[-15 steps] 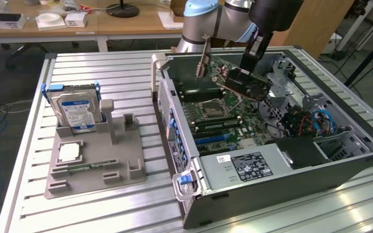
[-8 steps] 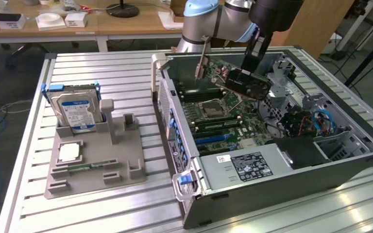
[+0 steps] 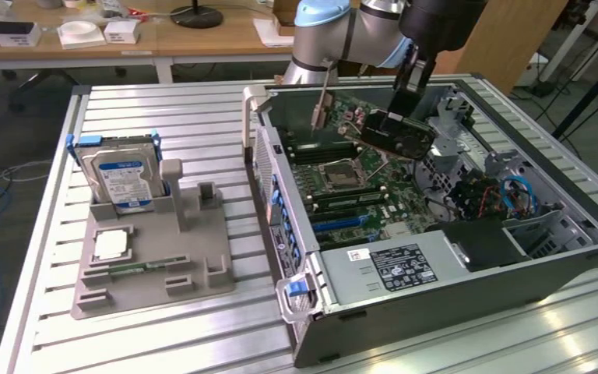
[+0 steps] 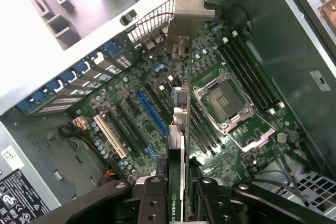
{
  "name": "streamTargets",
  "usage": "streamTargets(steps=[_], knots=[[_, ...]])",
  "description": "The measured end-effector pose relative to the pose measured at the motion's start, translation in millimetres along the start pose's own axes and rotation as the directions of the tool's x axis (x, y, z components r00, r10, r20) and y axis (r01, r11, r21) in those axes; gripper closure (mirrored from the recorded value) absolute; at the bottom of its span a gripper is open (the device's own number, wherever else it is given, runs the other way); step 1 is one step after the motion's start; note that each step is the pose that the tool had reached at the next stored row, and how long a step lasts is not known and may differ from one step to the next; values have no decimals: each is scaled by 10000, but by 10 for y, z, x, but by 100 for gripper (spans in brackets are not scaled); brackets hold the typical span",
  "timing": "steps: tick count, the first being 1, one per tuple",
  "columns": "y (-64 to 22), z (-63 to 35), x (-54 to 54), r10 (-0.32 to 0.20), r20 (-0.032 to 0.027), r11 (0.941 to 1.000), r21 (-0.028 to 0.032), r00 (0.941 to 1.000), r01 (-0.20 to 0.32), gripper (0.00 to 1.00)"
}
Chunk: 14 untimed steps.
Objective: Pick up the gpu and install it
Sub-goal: 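Insert the gpu into the slot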
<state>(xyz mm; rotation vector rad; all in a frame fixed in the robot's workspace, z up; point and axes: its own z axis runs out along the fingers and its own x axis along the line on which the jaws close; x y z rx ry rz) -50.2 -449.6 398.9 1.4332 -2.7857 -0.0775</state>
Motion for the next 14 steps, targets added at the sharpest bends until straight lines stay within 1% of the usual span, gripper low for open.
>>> streamTargets(steps=[7,14], knots=[[-2,3,-1,-467,-21,9989,-8,9989,467,74],[-4,6,-3,-929,-43,9957,-17,9957,929,74]])
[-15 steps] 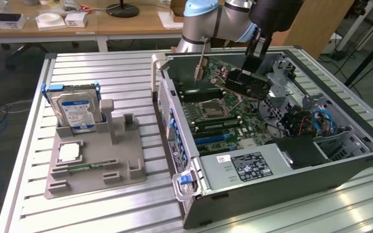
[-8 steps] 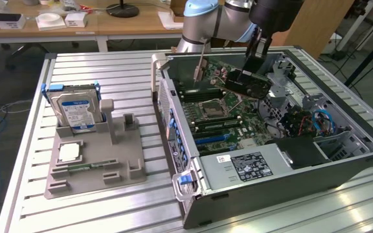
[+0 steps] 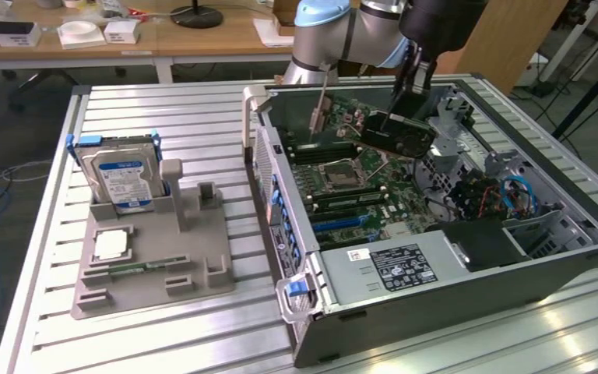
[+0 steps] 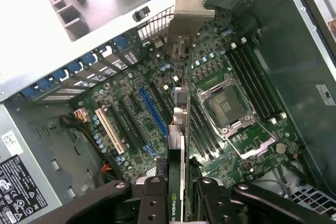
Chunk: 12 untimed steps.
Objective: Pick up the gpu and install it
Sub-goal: 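Insert the gpu into the slot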
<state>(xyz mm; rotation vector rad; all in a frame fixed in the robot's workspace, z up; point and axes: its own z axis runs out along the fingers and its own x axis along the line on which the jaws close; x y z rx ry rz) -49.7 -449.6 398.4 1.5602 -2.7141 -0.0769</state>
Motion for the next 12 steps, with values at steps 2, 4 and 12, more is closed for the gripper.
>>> streamTargets(steps=[2,4,12], knots=[[-1,1,-1,-139,-7,9999,-2,9999,139,74],[-3,1,-1,-278,-13,9996,-5,9996,278,74],[-7,5,-4,-858,-40,9963,-15,9963,858,74]])
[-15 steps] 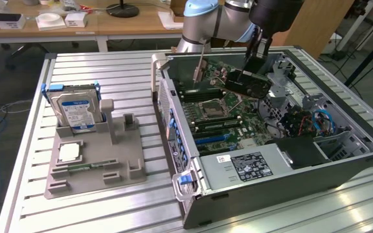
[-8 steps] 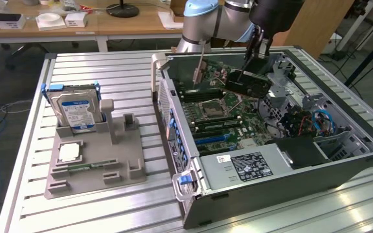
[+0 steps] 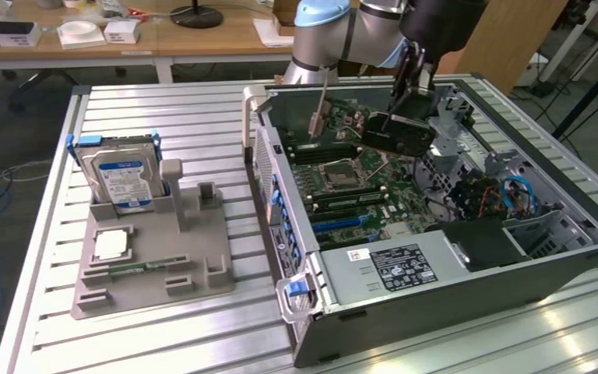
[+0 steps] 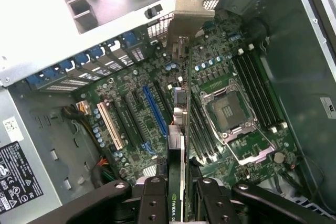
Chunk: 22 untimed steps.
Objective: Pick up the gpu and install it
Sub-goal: 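Insert the gpu into the slot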
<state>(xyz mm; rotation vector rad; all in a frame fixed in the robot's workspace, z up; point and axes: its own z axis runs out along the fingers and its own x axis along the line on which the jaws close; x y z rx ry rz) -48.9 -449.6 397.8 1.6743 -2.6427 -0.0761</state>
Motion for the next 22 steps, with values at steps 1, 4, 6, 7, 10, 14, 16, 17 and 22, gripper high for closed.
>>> streamTargets(steps=[1,4,6,7,10,14,16,17,22], knots=[[-1,0,0,-72,-4,10000,-1,10000,72,74],[-3,2,-1,-297,-15,9996,-4,9996,297,74],[-4,3,-2,-443,-21,9990,-7,9990,443,74],[-5,3,-2,-514,-25,9987,-8,9987,514,74],[-7,4,-3,-733,-35,9973,-12,9973,733,74],[-10,6,-4,-1033,-48,9946,-18,9946,1033,74],[-11,7,-5,-1179,-55,9930,-22,9930,1179,74],[-12,7,-5,-1256,-58,9921,-23,9921,1256,74],[-15,9,-7,-1619,-75,9868,-31,9868,1619,74]])
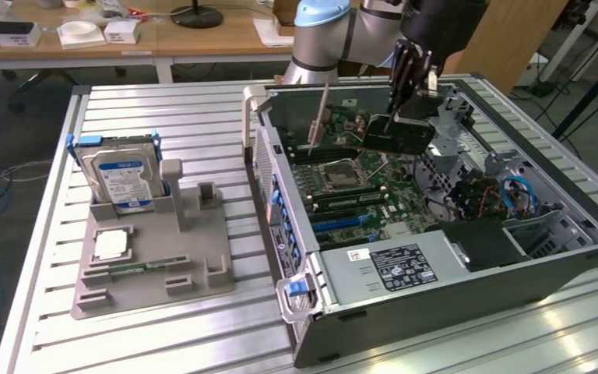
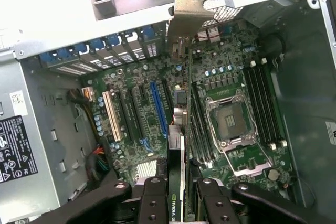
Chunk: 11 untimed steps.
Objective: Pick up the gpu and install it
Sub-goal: 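Insert the gpu into the slot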
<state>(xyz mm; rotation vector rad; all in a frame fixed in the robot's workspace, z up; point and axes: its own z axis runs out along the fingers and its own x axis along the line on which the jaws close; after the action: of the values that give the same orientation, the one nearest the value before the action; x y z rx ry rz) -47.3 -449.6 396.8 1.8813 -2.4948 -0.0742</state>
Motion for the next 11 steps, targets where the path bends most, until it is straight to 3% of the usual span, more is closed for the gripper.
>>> streamTargets(steps=[11], knots=[[-8,4,-2,-833,-39,9965,-15,9965,833,74]])
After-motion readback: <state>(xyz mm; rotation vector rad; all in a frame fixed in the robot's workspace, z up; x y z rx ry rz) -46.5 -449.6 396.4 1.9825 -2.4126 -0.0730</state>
